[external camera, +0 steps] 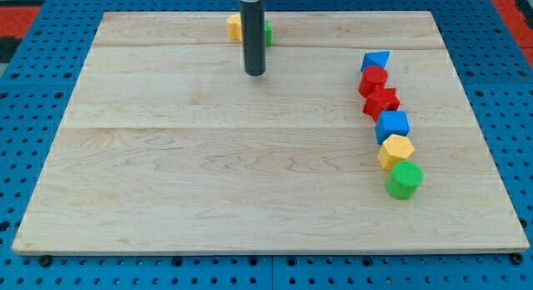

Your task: Slide the green star upwards

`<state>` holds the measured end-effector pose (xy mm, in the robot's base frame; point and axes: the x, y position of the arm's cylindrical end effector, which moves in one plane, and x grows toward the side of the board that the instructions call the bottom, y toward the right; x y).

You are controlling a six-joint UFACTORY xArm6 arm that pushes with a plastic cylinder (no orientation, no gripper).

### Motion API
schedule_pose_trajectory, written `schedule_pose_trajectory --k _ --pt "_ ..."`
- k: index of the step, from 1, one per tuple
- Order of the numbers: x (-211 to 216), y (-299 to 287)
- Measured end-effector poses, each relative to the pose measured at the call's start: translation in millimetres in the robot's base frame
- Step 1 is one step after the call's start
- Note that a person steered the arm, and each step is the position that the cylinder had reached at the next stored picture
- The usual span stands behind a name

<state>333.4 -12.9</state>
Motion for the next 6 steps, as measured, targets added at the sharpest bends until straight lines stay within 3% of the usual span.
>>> schedule_pose_trajectory --k 4,6 --pt "-1.0 -22.8" --pt "-70.0 6.5"
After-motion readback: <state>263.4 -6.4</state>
